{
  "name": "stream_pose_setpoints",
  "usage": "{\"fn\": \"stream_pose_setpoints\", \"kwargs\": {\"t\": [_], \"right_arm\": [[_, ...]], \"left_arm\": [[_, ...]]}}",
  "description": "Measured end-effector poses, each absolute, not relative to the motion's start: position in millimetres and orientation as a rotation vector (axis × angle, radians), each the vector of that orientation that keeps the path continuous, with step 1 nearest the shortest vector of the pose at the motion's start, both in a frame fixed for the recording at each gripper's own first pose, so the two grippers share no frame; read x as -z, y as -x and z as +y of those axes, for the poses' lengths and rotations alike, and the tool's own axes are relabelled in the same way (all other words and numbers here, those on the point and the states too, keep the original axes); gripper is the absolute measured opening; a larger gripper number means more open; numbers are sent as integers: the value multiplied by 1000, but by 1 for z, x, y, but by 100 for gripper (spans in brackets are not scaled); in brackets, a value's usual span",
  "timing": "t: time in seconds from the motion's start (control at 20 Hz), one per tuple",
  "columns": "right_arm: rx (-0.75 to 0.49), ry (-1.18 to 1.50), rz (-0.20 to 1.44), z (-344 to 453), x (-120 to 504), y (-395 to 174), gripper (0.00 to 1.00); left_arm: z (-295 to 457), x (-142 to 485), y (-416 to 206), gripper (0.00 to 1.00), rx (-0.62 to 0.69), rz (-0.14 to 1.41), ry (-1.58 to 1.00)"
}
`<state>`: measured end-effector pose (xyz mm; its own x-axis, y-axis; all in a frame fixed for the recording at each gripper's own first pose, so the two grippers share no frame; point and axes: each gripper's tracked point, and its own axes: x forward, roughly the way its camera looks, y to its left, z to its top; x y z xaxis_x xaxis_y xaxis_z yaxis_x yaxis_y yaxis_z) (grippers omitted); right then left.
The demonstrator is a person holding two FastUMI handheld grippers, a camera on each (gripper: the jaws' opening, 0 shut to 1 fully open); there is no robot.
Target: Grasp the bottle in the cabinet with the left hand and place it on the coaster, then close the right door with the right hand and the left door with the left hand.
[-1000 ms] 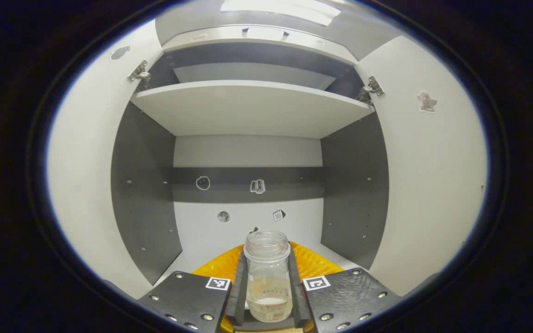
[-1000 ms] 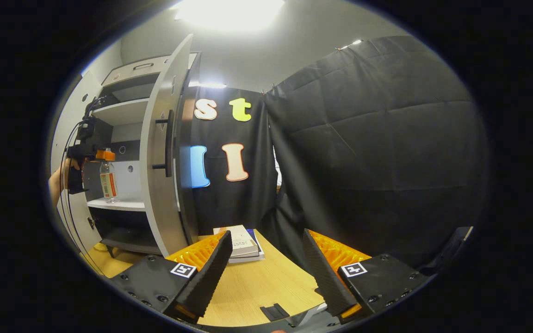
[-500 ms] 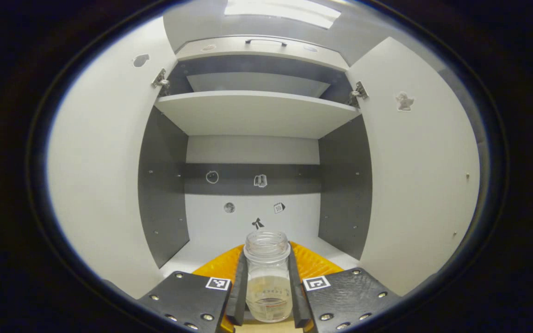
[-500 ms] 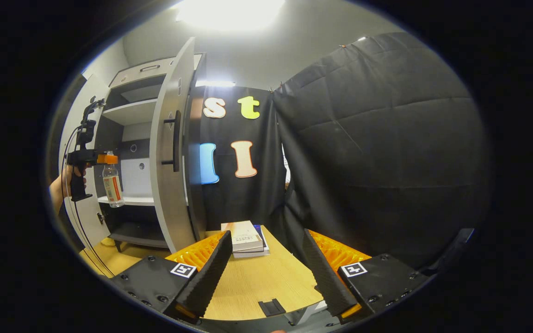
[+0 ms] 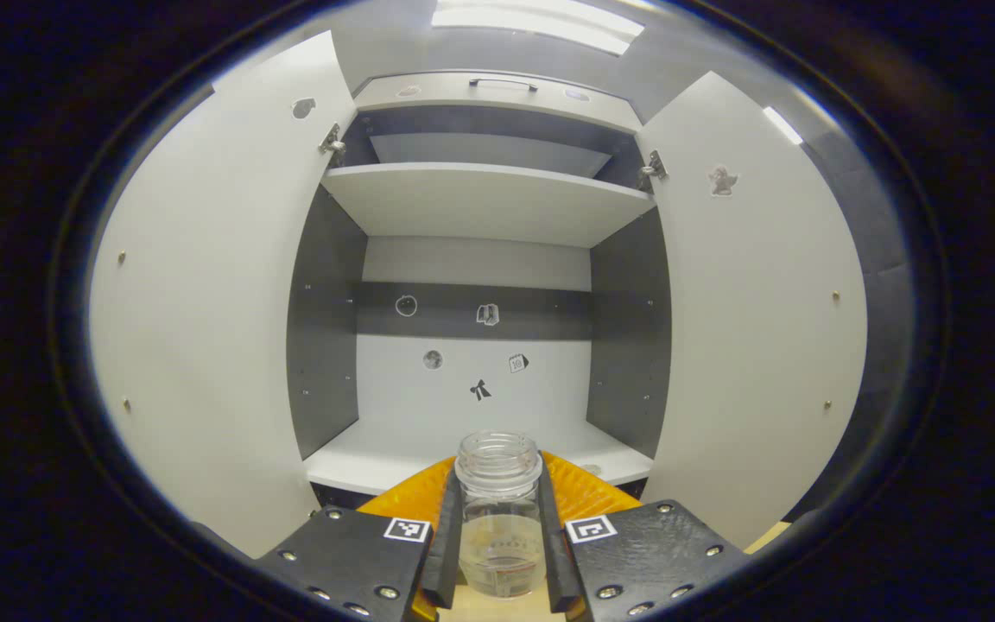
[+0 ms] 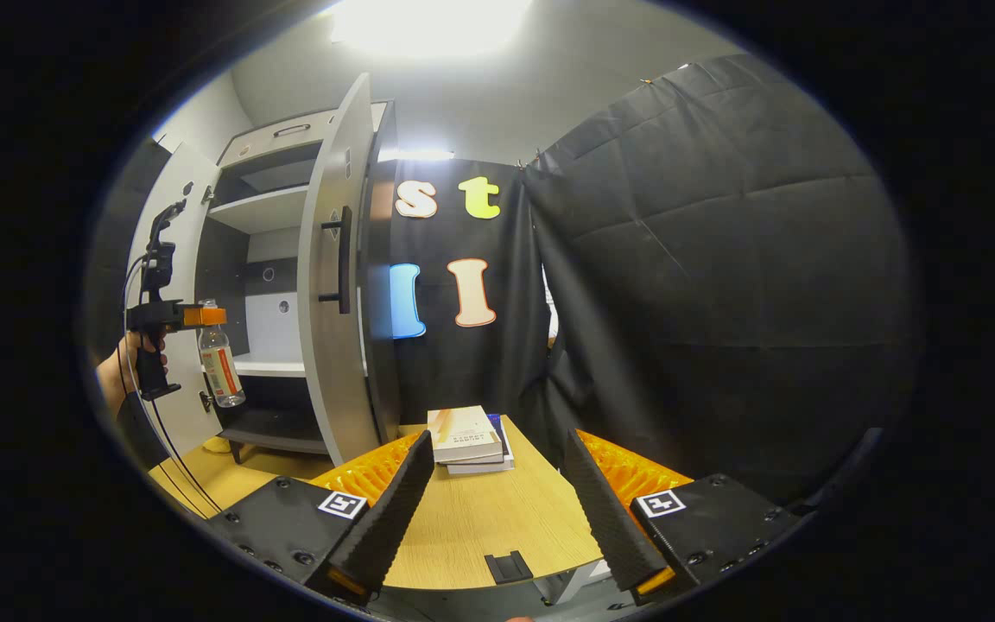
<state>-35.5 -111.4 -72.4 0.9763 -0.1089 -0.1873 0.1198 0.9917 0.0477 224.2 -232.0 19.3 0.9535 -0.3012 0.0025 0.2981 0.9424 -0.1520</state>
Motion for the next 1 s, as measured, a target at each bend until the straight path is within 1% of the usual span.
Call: {"fn": "stream_pose_setpoints", "kwargs": {"t": [0.15,0.2,0.25,0.45,0.5,0.55,0.85,0.9,0.95,1.0], "right_arm": [[90,-63,189,-108,76,39,98],[84,-61,190,-108,76,40,94],[79,-62,192,-107,78,43,98],[59,-74,193,-102,78,48,97],[56,-65,185,-102,75,49,100],[54,-54,179,-102,75,51,97],[61,-47,196,-97,84,65,97],[64,-36,199,-98,84,67,94],[67,-26,203,-98,87,70,94],[70,-18,206,-98,87,72,98]], "left_arm": [[-233,-1,-208,42,303,38,147],[-233,5,-203,42,304,46,147],[-234,12,-198,42,308,55,148],[-234,38,-178,42,311,79,138],[-234,44,-173,42,314,85,137],[-235,51,-169,43,322,89,138],[-236,99,-151,42,343,140,132],[-237,107,-150,41,346,147,132],[-238,115,-148,41,348,157,130],[-239,125,-146,42,348,167,129]]}}
